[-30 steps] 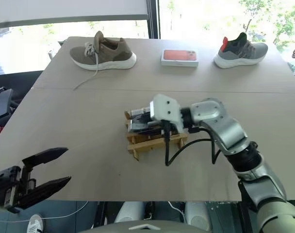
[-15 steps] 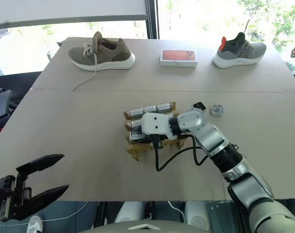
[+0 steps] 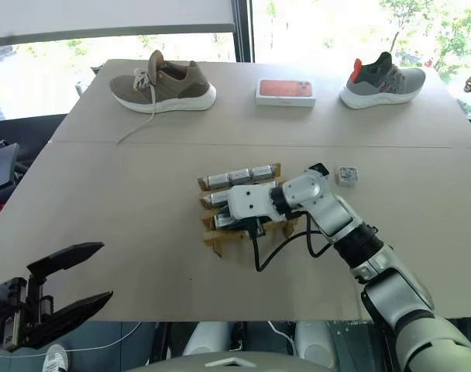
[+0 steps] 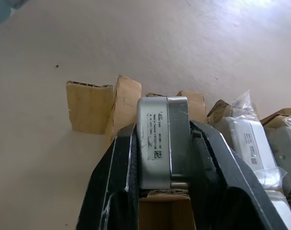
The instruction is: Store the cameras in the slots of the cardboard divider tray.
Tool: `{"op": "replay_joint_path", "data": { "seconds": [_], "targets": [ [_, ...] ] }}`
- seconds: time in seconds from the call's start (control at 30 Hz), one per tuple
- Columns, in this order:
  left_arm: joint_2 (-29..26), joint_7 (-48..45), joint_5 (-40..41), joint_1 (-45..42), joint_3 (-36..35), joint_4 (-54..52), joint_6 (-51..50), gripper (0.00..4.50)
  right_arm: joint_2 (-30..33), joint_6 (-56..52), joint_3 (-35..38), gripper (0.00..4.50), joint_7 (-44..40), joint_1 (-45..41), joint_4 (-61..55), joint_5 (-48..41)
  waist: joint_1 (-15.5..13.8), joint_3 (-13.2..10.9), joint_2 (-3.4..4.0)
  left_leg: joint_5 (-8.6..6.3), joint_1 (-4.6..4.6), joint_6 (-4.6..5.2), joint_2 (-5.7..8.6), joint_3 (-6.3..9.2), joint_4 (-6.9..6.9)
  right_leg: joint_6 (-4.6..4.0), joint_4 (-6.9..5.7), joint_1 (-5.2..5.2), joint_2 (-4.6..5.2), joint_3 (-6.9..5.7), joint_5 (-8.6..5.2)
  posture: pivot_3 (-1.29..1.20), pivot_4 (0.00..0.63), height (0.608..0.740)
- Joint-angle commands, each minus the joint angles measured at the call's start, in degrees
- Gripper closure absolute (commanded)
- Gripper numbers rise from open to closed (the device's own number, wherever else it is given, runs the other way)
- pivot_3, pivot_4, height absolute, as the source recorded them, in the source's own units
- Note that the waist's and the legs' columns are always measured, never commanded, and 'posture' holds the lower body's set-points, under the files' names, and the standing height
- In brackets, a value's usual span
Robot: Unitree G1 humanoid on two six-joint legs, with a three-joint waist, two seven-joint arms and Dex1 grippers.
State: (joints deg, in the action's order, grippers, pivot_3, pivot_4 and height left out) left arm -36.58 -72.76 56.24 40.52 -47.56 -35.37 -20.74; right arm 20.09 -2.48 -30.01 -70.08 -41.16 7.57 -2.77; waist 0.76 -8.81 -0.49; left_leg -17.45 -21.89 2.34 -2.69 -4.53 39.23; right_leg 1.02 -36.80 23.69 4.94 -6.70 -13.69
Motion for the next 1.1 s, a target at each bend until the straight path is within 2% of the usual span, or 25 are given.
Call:
{"op": "replay_joint_path", "data": {
  "seconds": [0.03,0.1,0.17,0.33,0.4,0.43,0.47,0.53,0.63,0.73,0.93,1.1],
  "targets": [
    [-0.2,0.4,0.4,-0.3,-0.1,-1.5,0.9,0.00,-0.7,-0.1,3.2,1.47,1.3,-0.1,-3.0,-2.1,0.0,0.0,0.02,0.00,0.00,0.00,0.00,0.00,0.00,0.00,0.00,0.00,0.00,0.00,0.00,0.00,0.150,0.740],
    [-0.7,0.9,0.7,-1.1,0.4,-1.5,0.7,0.00,0.1,-6.5,7.1,0.49,1.9,0.8,-9.6,-7.4,-0.1,0.0,0.03,0.00,-0.02,0.00,0.00,0.02,0.00,0.00,0.00,0.00,0.00,-0.02,0.00,0.00,0.150,0.740],
    [-1.0,1.0,0.8,-1.8,1.0,-1.4,0.6,0.00,1.9,-13.4,11.2,0.49,2.6,1.8,-17.0,-12.8,-0.3,0.0,0.06,0.00,-0.06,0.00,0.00,0.06,0.01,0.00,0.00,0.00,0.03,-0.06,0.00,0.00,0.150,0.740],
    [-2.2,2.4,1.2,-5.0,3.4,-1.6,-0.3,0.00,8.6,-36.3,25.3,0.49,11.2,4.1,-30.5,-26.4,-0.5,0.0,0.01,0.00,-0.05,0.00,0.04,0.13,0.01,0.00,0.01,-0.02,0.08,-0.11,0.00,0.00,0.150,0.740],
    [-3.1,3.2,1.5,-7.2,5.0,-1.4,-0.7,0.00,11.6,-41.5,31.5,0.49,19.1,7.4,-30.0,-23.6,-0.6,0.0,-0.01,-0.01,-0.05,0.00,0.03,0.14,0.01,-0.01,0.01,-0.03,0.07,-0.12,0.01,0.00,0.150,0.740],
    [-3.4,3.2,1.6,-8.0,5.5,-1.3,-0.9,0.00,12.8,-42.6,33.3,0.24,22.5,9.0,-29.8,-21.8,-0.8,0.0,-0.02,-0.01,-0.05,0.00,0.04,0.17,0.01,-0.02,0.02,-0.03,0.08,-0.14,0.01,0.00,0.150,0.740],
    [-3.7,3.5,1.8,-9.0,6.0,-1.0,-1.1,0.00,13.4,-42.9,35.0,0.24,26.2,11.1,-29.6,-19.8,-0.9,0.0,-0.04,-0.01,-0.05,0.00,0.06,0.19,0.01,-0.03,0.01,-0.06,0.09,-0.17,0.01,0.00,0.150,0.740],
    [-4.6,3.7,2.0,-11.4,7.4,-0.2,-1.7,0.00,12.1,-41.6,37.6,0.24,37.3,14.4,-27.2,-13.1,-0.9,0.0,-0.03,-0.01,-0.07,0.01,0.08,0.13,0.01,-0.04,0.00,-0.02,0.09,-0.12,0.01,0.00,0.150,0.740],
    [-5.7,3.1,1.0,-14.8,9.9,1.9,-2.2,0.00,7.8,-42.0,40.0,0.24,46.7,17.5,-23.5,-10.0,-0.7,0.0,0.01,0.01,-0.04,-0.01,0.17,0.07,-0.02,-0.03,-0.06,0.00,0.05,-0.06,0.02,0.00,0.150,0.740],
    [-6.4,2.6,0.6,-16.6,10.9,3.0,-2.6,0.00,5.3,-41.9,40.4,0.24,51.5,17.9,-20.8,-8.2,0.2,0.0,0.10,0.03,0.02,-0.04,0.22,-0.02,-0.03,-0.02,-0.10,0.00,-0.02,0.05,0.02,0.00,0.150,0.740],
    [-7.9,2.0,0.4,-18.6,11.4,4.2,-3.1,0.00,0.6,-42.2,41.6,0.24,56.1,19.5,-18.4,-8.7,0.0,0.0,0.13,0.03,0.02,-0.04,0.08,-0.06,-0.06,0.00,-0.07,0.01,-0.02,0.10,0.02,0.00,0.150,0.740],
    [-7.8,2.1,0.5,-18.5,11.2,3.9,-3.3,0.00,0.7,-41.9,40.4,0.24,56.7,21.1,-18.0,-8.1,-0.1,0.0,0.14,0.02,0.00,-0.03,0.09,-0.05,-0.06,0.01,-0.04,0.01,0.01,0.09,0.02,0.00,0.150,0.740]
  ]
}}
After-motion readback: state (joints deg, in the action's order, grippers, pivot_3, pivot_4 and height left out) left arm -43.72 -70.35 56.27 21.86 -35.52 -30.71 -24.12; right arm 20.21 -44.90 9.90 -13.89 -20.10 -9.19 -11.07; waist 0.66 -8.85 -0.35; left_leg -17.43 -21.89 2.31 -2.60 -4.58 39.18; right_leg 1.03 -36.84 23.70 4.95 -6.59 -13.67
